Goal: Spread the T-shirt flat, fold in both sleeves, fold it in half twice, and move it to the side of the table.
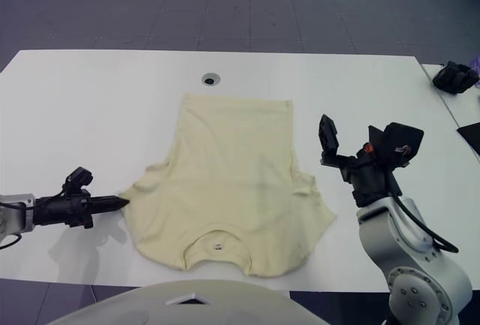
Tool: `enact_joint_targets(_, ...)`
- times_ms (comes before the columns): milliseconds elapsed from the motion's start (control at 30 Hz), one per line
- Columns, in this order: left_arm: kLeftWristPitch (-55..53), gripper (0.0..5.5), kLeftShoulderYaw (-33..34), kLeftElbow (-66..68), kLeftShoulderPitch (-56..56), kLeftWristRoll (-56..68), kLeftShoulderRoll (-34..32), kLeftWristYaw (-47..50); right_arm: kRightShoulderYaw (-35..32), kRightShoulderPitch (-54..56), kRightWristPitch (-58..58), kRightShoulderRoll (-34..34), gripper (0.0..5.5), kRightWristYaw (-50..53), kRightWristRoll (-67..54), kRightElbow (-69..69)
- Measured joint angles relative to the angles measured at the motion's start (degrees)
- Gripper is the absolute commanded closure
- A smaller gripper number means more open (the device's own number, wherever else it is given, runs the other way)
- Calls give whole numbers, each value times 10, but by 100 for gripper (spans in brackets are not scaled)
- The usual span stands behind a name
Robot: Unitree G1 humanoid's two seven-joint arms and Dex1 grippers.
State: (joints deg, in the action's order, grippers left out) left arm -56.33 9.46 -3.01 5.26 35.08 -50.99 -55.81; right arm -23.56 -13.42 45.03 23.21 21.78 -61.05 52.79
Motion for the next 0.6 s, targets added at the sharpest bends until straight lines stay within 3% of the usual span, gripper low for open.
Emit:
enact_joint_targets(167,-1,548,8,62,-73,-18,27,74,1,20,-2,12,10,3,2,-12)
enact_joint_targets(333,-24,548,6,62,-90,-17,26,78,3,24,-5,13,10,4,12,-20)
enact_joint_targets(600,-29,548,-27,-4,-115,-12,-42,-10,23,10,-20,-5,10,19,30,-5)
